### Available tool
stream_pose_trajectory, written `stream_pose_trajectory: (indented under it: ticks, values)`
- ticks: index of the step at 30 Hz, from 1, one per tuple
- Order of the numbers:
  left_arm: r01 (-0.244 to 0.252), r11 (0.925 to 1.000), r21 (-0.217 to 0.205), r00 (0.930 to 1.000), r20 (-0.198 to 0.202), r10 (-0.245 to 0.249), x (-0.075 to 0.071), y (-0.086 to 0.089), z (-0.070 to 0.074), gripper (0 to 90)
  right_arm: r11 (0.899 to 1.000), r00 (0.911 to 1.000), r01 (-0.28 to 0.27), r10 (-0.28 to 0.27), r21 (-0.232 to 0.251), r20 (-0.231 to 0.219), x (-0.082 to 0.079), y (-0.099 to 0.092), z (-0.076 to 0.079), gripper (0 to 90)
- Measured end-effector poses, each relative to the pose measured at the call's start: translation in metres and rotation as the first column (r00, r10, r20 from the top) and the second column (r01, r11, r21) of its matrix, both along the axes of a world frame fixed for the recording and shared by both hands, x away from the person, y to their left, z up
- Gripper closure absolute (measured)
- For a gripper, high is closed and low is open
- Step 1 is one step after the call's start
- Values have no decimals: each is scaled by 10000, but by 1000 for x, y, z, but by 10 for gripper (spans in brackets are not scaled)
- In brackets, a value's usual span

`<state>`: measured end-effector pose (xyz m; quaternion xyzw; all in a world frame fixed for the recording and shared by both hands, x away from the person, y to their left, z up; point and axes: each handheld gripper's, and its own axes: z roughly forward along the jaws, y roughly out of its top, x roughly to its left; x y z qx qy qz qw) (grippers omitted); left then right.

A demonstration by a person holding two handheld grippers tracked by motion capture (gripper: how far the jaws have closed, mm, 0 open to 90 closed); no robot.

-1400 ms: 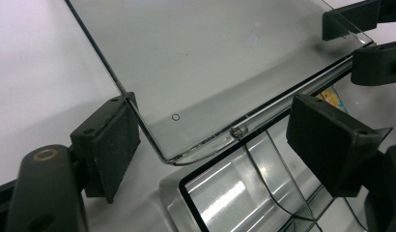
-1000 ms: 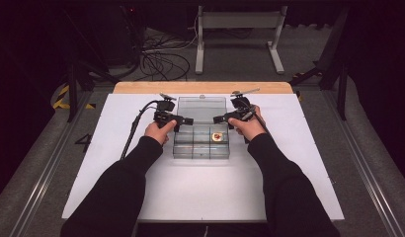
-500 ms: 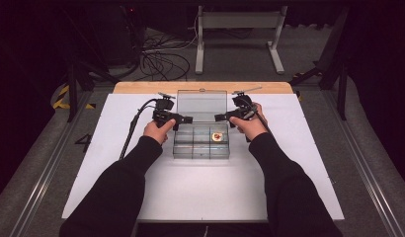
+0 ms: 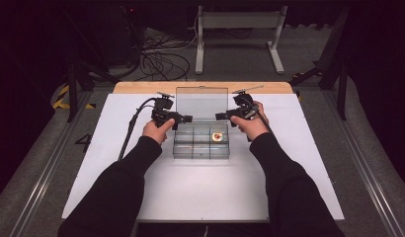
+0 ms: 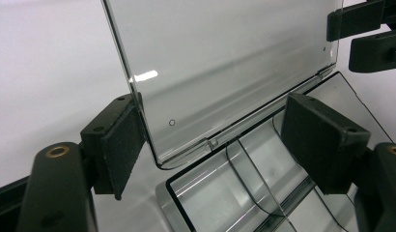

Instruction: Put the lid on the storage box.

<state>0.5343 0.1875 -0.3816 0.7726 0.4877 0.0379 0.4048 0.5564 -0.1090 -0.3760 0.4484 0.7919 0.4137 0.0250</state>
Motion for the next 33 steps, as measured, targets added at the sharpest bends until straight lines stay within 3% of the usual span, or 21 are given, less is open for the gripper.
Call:
stream_pose_trajectory:
  ticks: [16, 25, 33]
  values:
    - [16, 10000, -80, 9994, 336, -13, -6, 1, 8, 258, 9999, 9994, -79, 83, -116, 346, -7, -1, 9, 429]
    - [5, 9996, 284, 9982, 603, -22, -10, 1, 10, 297, 9996, 9987, -142, 154, -252, 476, -10, 0, 11, 444]
    - [27, 9977, 671, 9965, 832, -83, -14, 3, 12, 397, 9996, 9975, -172, 187, -222, 681, -14, -4, 11, 507]
